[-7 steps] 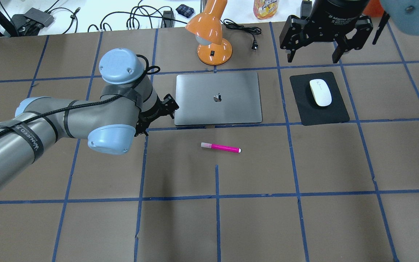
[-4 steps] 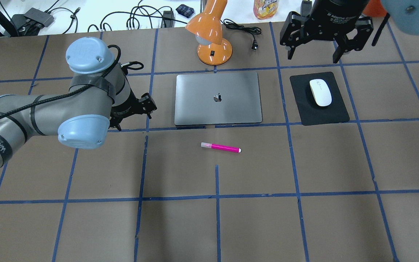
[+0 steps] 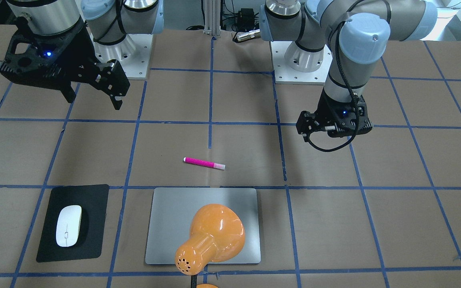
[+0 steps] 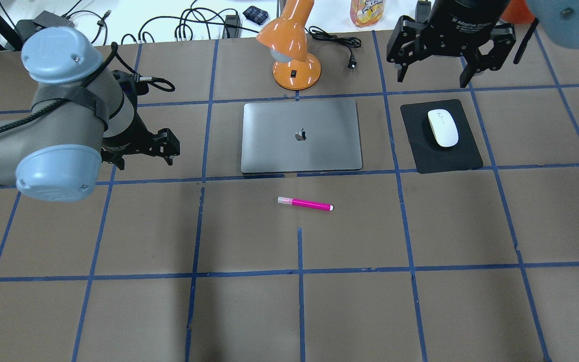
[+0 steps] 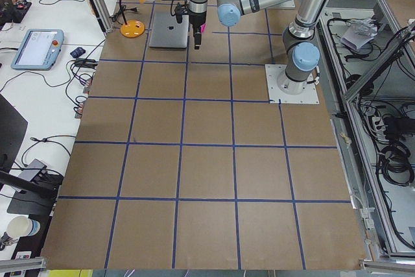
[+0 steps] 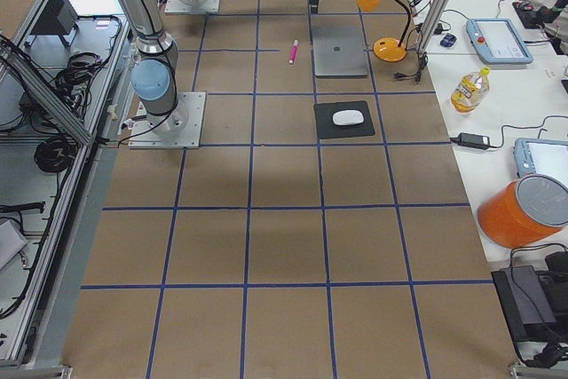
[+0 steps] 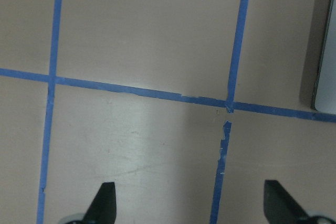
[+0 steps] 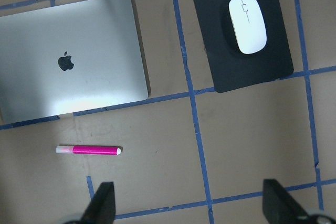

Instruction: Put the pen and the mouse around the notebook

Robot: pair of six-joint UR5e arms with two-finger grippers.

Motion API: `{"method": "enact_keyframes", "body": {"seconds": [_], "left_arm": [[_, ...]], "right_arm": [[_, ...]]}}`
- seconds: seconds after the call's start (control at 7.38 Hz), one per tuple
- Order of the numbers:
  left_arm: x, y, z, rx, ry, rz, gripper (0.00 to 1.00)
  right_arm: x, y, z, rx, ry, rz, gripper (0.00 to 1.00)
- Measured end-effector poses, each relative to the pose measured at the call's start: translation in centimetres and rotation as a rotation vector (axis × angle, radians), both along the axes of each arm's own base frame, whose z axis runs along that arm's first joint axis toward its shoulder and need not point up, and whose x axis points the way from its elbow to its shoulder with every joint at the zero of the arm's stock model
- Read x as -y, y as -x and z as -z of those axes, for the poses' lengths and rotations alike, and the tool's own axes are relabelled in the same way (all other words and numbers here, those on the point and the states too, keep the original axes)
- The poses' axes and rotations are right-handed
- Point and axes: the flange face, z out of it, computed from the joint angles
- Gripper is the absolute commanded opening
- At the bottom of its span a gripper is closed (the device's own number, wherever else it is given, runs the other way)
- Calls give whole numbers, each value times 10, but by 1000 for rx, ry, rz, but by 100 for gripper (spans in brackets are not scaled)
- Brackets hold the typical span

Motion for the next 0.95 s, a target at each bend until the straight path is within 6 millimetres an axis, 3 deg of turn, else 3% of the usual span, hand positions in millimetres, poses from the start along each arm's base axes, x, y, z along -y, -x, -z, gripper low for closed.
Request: {"method": "enact_keyframes", "body": {"seconds": [0.27,0.41,0.95], "left_arm": [[-26,4,-58,-35,-70,61,100],[-35,7,-76,-72,-83,91,100],[-36,-15,-90,-104,-102,158,100]], "right_arm": [[0,0,0,0,0,0,100],[0,0,0,0,-1,0,100],[0,0,0,0,-2,-2,100]]}}
